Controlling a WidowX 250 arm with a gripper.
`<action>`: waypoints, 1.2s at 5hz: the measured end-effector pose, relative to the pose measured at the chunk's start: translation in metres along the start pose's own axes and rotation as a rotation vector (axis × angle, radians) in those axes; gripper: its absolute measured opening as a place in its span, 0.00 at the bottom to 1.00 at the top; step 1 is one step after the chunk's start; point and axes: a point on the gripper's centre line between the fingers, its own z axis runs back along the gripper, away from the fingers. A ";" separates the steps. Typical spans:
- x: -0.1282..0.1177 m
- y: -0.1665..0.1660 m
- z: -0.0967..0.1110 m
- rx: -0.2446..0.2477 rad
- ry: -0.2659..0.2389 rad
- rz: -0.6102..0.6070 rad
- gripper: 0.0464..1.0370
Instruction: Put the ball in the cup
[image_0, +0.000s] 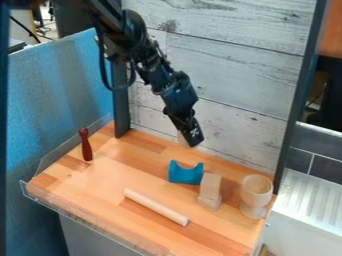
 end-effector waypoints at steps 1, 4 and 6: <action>0.012 -0.018 0.028 0.025 -0.049 0.022 0.73; 0.035 -0.080 0.013 -0.032 -0.024 -0.021 0.73; 0.040 -0.083 -0.021 -0.041 -0.015 0.002 0.73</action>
